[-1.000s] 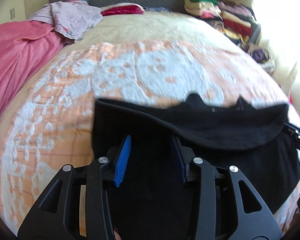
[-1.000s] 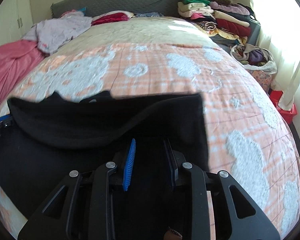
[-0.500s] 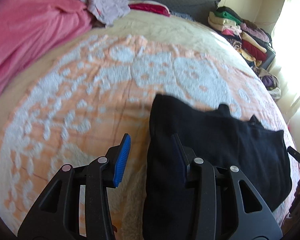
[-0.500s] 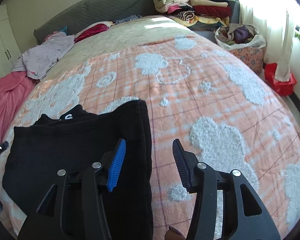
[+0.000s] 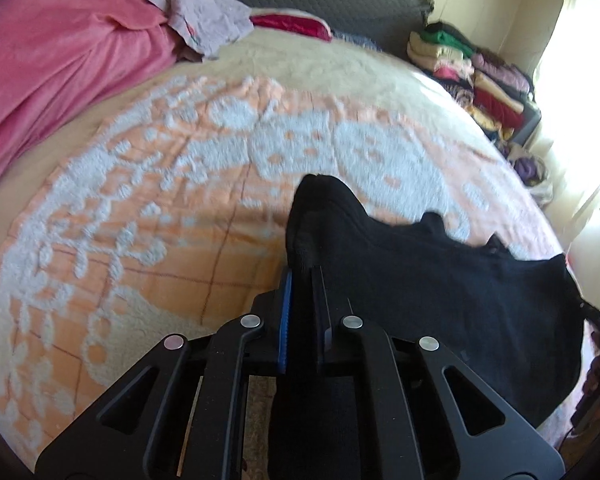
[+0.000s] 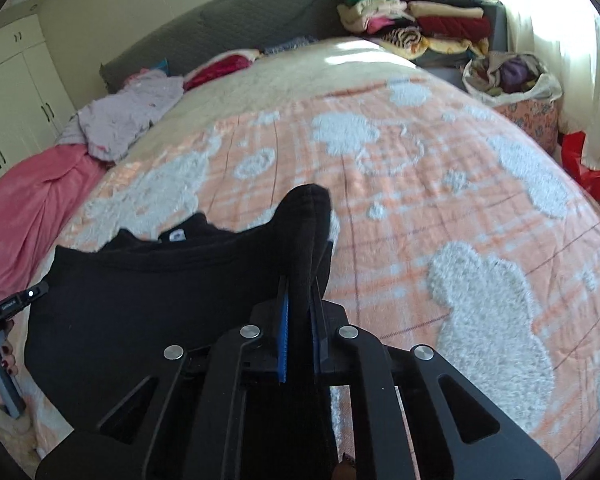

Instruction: Fold small clothes

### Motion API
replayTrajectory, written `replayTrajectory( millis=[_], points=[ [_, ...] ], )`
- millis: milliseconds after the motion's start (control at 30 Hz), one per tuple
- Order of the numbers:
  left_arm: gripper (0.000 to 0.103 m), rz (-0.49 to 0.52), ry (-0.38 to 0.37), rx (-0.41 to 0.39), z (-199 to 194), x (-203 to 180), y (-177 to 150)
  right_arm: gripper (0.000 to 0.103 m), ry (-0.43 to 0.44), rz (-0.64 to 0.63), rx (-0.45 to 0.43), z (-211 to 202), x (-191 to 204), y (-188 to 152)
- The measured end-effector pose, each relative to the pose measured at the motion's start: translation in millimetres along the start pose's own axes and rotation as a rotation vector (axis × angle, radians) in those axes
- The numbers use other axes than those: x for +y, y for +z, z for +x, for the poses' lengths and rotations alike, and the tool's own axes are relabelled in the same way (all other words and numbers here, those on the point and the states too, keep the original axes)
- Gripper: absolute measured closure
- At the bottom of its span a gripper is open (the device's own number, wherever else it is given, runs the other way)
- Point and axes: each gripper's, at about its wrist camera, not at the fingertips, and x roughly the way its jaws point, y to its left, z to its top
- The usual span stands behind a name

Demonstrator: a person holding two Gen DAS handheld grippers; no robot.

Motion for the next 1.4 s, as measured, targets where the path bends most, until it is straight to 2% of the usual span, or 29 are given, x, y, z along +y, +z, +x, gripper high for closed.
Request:
replayTrajectory(
  millis=[67,167,233,267,300,367,433,600,667,800,967,1033,1100,1200,1300,1400],
  points=[
    [0.100,0.016,0.021,-0.003,2,-2,0,0.096,-0.039,-0.005,0.001,3,-2,0],
    [0.100,0.038,0.065,0.046,20,-2,-9,0.095,-0.090,0.018,0.074,22,-7,-8],
    [0.099,0.044,0.078,0.064,27,-1,-15,0.094,-0.120,0.010,0.088,26,-5,-13],
    [0.098,0.053,0.085,0.062,27,-3,-17,0.090,-0.141,0.001,0.086,26,-4,-15],
    [0.098,0.062,0.092,0.056,24,-4,-18,0.081,-0.153,0.002,0.085,24,-3,-16],
    [0.095,0.064,0.096,0.054,19,-5,-18,0.073,-0.149,0.020,0.074,16,-6,-17],
    [0.093,0.061,0.096,0.038,8,-6,-17,0.067,-0.144,0.023,0.060,7,-6,-19],
    [0.078,0.094,0.101,-0.033,-27,-20,-16,0.056,-0.153,-0.041,0.000,-27,11,-27],
    [0.074,0.115,0.069,-0.044,-38,-34,-18,0.055,-0.134,-0.083,-0.007,-35,26,-31],
    [0.066,0.193,0.008,-0.016,-38,-71,-30,0.055,-0.072,-0.180,0.011,-38,67,-40],
    [0.054,0.239,-0.001,0.082,-15,-94,-51,0.055,-0.021,-0.275,0.082,-23,106,-55],
    [0.053,0.236,0.014,0.137,-5,-90,-61,0.055,-0.025,-0.279,0.115,-18,107,-61],
    [0.053,0.221,0.012,0.157,-3,-81,-69,0.055,-0.052,-0.273,0.148,-15,101,-69],
    [0.053,0.212,-0.015,0.150,-9,-71,-77,0.055,-0.097,-0.252,0.176,-17,84,-80],
    [0.053,0.218,-0.030,0.143,-15,-67,-85,0.055,-0.066,-0.218,0.173,-24,72,-90],
    [0.053,0.218,-0.029,0.139,-19,-66,-89,0.055,-0.085,-0.233,0.173,-27,73,-98]
  ],
)
